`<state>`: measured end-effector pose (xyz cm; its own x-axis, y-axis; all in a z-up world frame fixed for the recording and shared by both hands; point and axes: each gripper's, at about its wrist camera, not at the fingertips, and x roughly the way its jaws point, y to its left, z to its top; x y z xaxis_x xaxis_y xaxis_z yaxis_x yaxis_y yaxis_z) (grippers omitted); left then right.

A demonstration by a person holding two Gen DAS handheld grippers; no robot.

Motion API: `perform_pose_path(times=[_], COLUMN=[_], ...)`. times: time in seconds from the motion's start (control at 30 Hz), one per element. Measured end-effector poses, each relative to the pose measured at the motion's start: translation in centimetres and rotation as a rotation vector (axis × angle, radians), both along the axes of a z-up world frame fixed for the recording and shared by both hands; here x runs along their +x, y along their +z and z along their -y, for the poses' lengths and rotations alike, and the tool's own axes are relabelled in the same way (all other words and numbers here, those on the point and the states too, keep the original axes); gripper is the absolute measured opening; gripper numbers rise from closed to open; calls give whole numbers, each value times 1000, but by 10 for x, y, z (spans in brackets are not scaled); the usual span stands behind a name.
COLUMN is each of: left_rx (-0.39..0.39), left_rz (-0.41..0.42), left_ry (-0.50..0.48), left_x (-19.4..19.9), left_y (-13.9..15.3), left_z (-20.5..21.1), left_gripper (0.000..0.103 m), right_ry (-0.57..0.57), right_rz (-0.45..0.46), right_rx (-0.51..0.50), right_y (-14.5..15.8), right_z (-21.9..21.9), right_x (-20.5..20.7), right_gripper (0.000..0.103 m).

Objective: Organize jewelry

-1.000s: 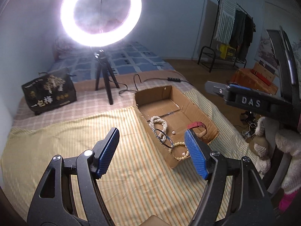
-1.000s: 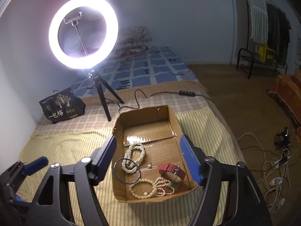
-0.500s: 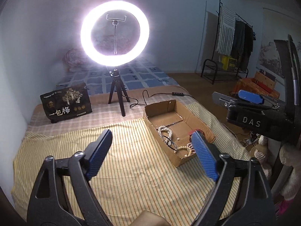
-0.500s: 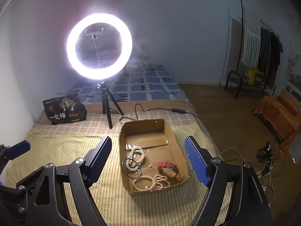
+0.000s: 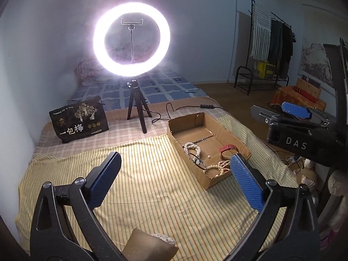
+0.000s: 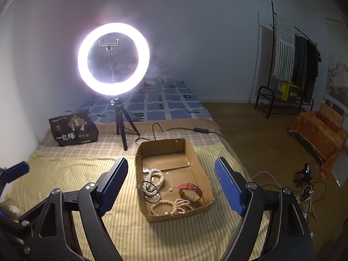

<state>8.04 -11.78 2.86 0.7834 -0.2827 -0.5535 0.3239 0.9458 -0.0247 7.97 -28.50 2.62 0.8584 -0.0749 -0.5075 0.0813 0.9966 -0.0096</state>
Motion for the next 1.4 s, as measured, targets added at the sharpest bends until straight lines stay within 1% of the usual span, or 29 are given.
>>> perform_pose_path(times=[0.2,0.43,0.57,0.73,0.97,1.4], left_rx=[18,6,-5,-9,6,31], left_rz=[-12,-51,-67,-65,-62,-19], left_ry=[11,51,58,61,56,63], left_x=[2,8,10,9,8,2], left_y=[-5,-8,-10,-9,-9,-9], left_z=[-4,-15,-19,-21,-20,-22], left_gripper=[102,103,103,103,103,103], right_ry=[-8,9,12,15,25,12], right_rz=[-8,-11,-15,-22,-28,-47], right_rx=[-5,-21,-28,-26,-37,-50], right_y=[-4,-9,-11,-12,-14,-22], right_z=[1,-4,-6,-7,-10,-9], right_x=[3,3,3,4,5,8], right_gripper=[82,82,82,82,82,82])
